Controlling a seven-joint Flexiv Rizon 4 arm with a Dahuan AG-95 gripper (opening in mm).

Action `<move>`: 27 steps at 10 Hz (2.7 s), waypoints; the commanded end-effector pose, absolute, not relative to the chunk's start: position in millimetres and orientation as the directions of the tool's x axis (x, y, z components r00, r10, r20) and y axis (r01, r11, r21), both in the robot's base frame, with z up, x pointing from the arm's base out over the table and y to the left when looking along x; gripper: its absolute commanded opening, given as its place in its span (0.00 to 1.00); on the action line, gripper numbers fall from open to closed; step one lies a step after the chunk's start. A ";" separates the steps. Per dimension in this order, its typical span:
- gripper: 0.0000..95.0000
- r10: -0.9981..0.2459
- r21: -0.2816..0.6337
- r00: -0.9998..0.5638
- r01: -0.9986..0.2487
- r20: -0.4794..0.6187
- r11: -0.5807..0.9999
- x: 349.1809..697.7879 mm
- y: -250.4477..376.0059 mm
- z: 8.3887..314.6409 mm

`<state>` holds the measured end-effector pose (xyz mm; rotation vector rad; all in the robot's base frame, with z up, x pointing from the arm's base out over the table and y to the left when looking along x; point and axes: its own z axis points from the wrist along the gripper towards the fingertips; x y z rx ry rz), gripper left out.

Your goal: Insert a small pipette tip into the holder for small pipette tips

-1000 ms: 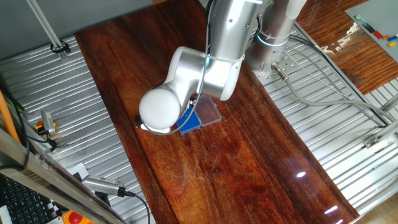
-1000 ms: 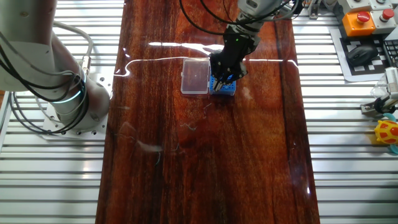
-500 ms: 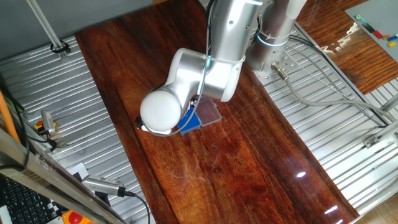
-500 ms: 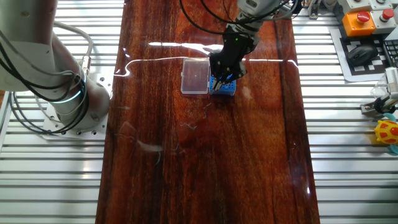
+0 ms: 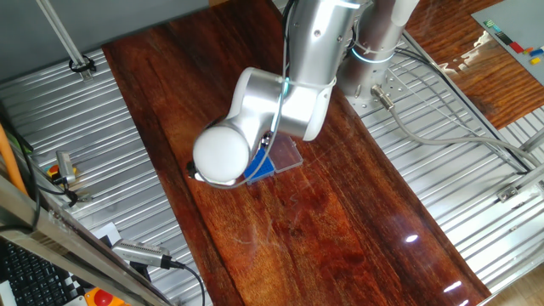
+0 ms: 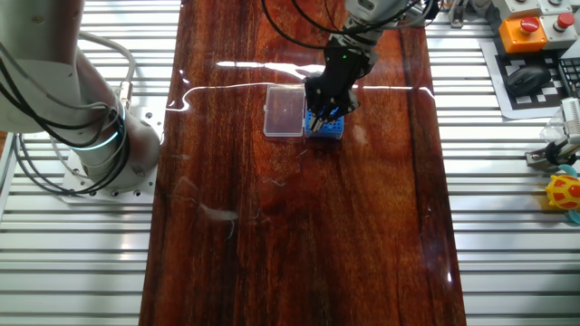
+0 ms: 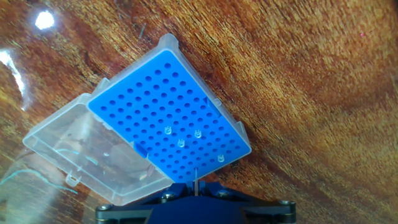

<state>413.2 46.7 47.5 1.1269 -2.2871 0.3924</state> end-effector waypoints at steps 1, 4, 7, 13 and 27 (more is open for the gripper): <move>0.00 -0.620 -0.030 -0.495 -0.795 0.609 0.606 413.5 46.7 47.4; 0.00 -0.615 -0.035 -0.489 -0.799 0.619 0.600 413.5 47.0 47.3; 0.00 -0.610 -0.040 -0.493 -0.796 0.620 0.604 415.0 55.2 43.8; 0.60 -0.609 -0.045 -0.469 -0.814 0.639 0.579 419.9 61.0 43.8; 0.00 -0.553 -0.002 -0.808 -0.565 0.203 0.825 414.7 27.3 60.7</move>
